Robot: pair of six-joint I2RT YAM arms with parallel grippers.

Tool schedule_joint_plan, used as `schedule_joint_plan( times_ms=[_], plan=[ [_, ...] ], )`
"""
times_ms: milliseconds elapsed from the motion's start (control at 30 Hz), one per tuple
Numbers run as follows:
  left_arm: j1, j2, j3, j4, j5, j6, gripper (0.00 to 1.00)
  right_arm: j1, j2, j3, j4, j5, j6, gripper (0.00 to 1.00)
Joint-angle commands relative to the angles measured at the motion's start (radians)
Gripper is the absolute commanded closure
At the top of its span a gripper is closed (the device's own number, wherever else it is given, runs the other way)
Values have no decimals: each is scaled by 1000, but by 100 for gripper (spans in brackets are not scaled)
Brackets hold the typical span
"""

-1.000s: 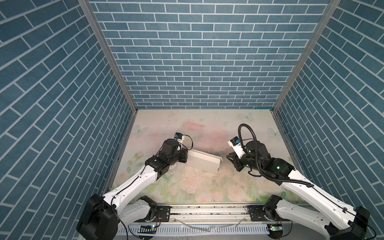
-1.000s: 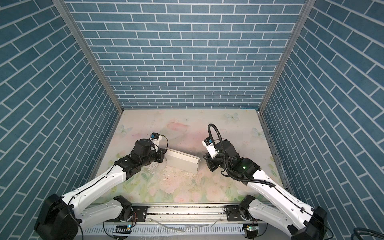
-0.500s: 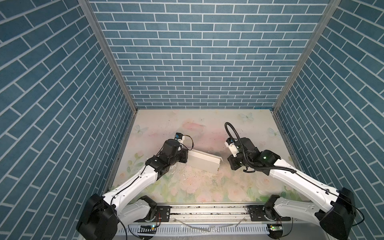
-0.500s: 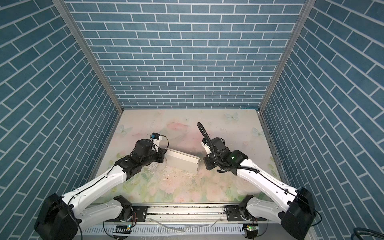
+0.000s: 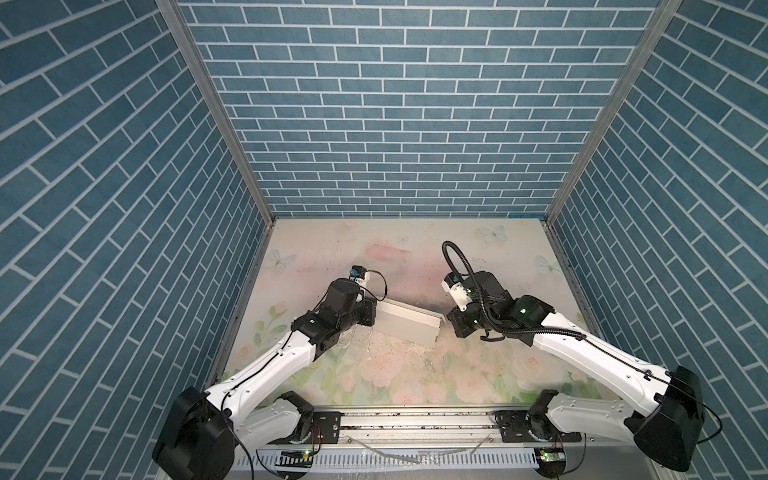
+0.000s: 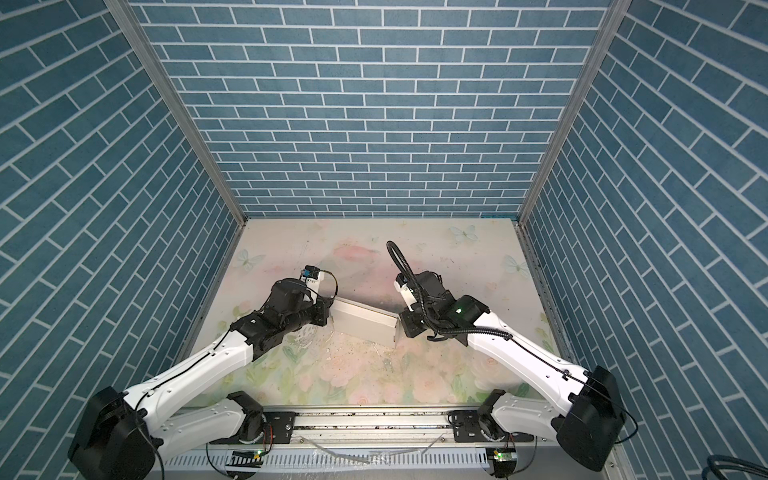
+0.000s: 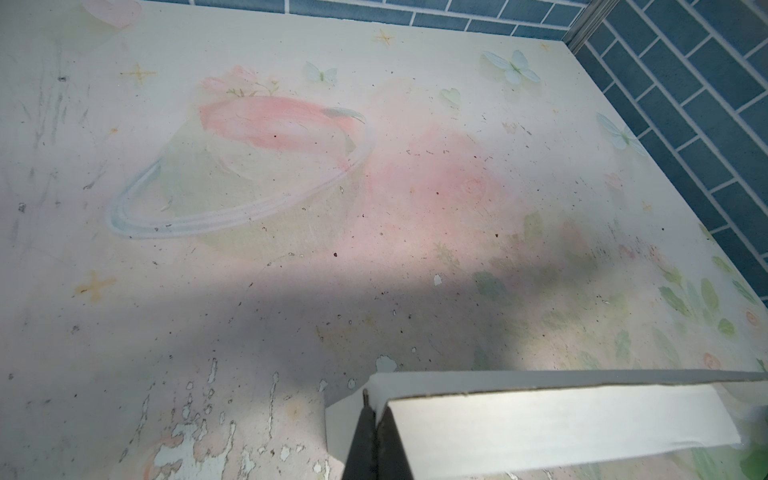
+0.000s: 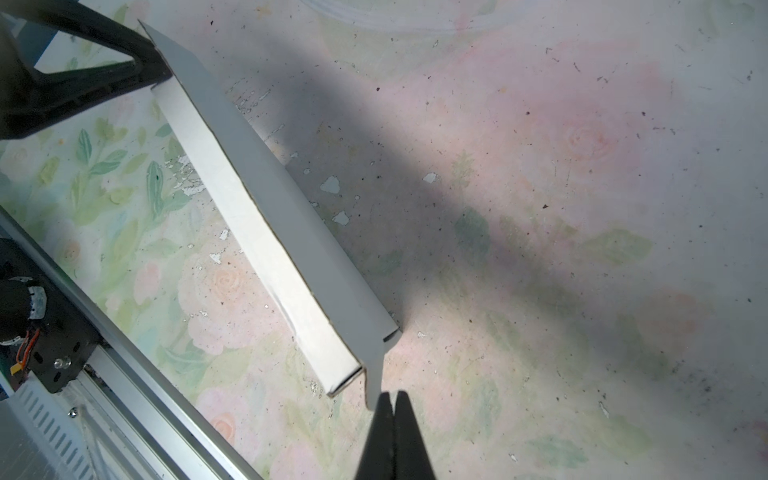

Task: Fold the paper box

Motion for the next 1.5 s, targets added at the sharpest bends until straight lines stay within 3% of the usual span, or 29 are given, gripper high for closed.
schedule_joint_plan(
  times_ms=[0, 1033, 1200, 1467],
  plan=[
    [-10, 18, -23, -130, -1, -5, 99, 18, 18, 54, -11, -16, 8, 98],
    [-19, 19, -29, -138, -7, -4, 99, 42, -18, -48, 146, -35, 96, 99],
    [-22, 13, -26, -147, -17, -3, 100, 40, -55, -4, 105, 36, 139, 98],
    [-25, 19, -12, -158, -27, 0, 100, 42, 31, 214, -147, 45, 243, 83]
  ],
)
